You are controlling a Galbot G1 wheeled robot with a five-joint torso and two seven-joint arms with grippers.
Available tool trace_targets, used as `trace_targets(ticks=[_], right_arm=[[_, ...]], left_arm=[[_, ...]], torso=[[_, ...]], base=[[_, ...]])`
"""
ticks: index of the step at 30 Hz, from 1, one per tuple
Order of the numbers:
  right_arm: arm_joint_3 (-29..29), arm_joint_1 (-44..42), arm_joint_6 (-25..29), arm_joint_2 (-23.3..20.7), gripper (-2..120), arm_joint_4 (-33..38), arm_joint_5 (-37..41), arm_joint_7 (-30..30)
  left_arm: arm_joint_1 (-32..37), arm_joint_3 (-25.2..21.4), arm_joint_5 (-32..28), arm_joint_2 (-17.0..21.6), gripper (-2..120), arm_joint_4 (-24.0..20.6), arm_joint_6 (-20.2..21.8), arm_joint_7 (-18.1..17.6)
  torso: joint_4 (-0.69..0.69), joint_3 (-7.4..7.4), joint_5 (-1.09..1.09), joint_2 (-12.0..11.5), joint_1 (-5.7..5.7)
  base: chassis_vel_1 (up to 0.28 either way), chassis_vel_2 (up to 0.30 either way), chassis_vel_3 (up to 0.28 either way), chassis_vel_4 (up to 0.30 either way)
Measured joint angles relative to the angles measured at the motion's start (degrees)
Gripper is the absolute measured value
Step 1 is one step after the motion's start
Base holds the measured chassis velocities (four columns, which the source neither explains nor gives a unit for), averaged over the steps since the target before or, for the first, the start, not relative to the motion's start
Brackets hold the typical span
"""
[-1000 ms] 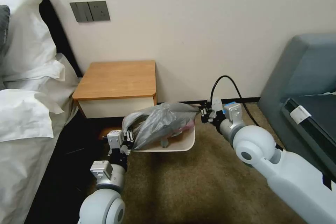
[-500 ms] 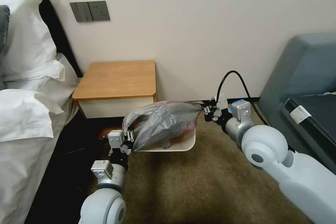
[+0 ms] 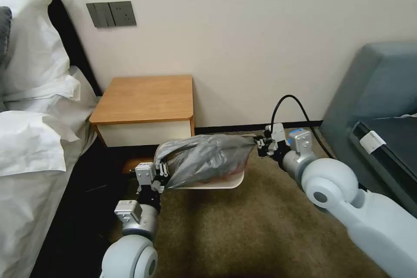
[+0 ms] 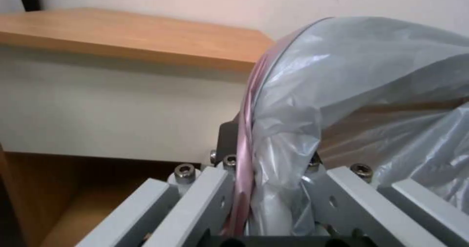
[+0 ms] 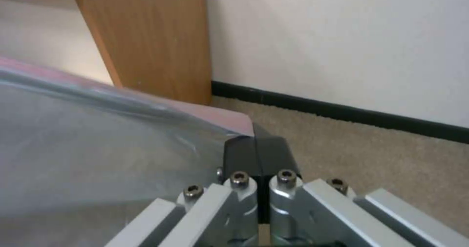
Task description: Pick up the garbage bag from the table and place it over the trash can.
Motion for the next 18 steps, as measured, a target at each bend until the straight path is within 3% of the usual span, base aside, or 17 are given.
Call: trace_targets(ticks=[9,18], right_arm=[[-4.63,3.18,-0.01,2.79,0,-2.94,-1.45,0.17],[-3.94,2.70,-0.02,2.14,0,-2.67,-1.64,0.17]], left_arm=[[-0.11,-0.37,-0.13,0.24,5,-0.08,-0.49,-0.05],[-0.61,-0.33,-0.45,0.35,5,0.01,-0.53,-0.10]], torso=[[0.00,0.00,0.00,0.00,0.00],[-0.01,0.00,0.00,0.00,0.00]], base=[[0.000,0.000,0.000,0.000],[0.000,0.000,0.000,0.000]])
